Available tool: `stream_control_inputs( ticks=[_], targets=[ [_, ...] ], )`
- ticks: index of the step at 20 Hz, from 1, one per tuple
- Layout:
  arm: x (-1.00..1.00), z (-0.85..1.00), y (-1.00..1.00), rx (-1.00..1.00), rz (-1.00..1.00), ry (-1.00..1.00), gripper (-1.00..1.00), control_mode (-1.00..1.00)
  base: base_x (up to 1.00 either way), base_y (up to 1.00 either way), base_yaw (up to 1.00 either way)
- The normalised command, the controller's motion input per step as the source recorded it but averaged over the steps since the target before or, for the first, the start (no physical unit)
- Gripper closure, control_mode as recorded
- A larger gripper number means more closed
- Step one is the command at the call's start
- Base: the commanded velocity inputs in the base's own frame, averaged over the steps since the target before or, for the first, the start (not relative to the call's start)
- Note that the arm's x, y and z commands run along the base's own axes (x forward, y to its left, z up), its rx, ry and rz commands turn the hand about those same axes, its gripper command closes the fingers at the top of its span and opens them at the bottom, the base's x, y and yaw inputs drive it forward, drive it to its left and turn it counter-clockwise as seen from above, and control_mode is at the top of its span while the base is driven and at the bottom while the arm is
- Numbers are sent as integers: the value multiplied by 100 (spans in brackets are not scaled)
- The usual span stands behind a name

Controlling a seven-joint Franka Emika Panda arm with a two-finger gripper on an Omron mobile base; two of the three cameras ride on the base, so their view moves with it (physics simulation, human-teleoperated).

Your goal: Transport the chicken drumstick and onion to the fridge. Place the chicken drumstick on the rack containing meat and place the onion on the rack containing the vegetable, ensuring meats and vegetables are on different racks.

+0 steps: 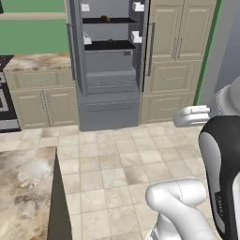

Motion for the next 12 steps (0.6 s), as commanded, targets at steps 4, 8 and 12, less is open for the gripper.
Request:
stream_control_inputs(
  ticks=[4,8,12],
  targets=[
    [0,0,0,0,0,0,-100,100,-100,8,0],
    [0,0,0,0,0,0,-100,100,-100,13,0],
    [0,0,0,0,0,0,-100,100,-100,16,0]
  ],
)
